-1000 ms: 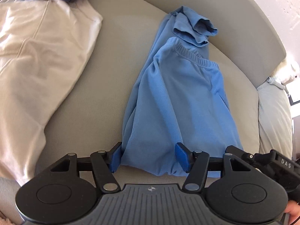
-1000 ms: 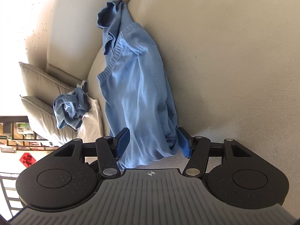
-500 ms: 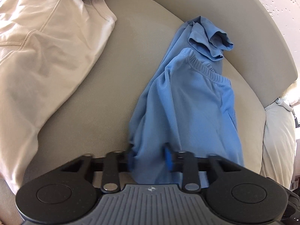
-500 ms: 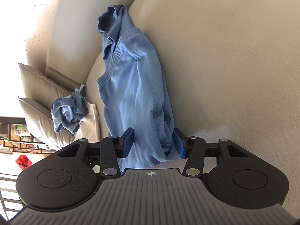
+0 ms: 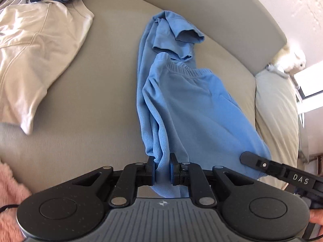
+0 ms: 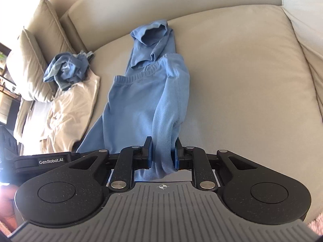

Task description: Fold clothes

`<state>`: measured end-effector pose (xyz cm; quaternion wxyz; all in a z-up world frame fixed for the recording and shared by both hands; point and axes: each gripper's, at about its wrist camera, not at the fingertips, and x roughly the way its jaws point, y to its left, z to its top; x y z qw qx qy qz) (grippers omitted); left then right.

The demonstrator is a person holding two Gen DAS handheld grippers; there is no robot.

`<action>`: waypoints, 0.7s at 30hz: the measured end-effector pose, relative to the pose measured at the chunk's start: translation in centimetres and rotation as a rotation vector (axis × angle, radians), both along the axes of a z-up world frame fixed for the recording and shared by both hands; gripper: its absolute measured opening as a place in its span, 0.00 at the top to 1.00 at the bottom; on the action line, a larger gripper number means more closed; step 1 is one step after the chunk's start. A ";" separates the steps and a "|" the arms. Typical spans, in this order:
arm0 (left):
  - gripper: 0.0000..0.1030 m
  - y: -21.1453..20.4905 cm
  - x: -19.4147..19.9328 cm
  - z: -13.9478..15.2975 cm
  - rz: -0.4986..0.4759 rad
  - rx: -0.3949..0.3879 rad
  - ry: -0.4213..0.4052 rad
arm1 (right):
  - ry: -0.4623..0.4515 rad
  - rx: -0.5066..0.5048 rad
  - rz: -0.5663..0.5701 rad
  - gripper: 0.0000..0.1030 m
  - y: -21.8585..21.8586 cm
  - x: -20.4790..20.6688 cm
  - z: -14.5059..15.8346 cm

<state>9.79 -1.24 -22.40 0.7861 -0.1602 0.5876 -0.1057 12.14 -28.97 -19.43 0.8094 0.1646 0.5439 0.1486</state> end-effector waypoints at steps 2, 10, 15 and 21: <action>0.87 -1.0 -3.0 -0.1 -0.063 0.054 0.011 | 0.013 -0.011 0.020 0.81 0.1 -2.9 0.3; 0.61 -0.5 -6.7 3.0 -0.135 0.212 -0.145 | -0.005 -0.135 0.037 0.59 0.0 -9.4 -0.8; 0.64 0.0 -1.1 8.0 -0.132 0.203 -0.416 | -0.219 -0.196 0.071 0.45 -0.5 -7.1 6.5; 0.83 -2.0 10.5 5.0 -0.114 0.209 -0.394 | -0.233 -0.114 0.101 0.70 1.8 5.0 7.2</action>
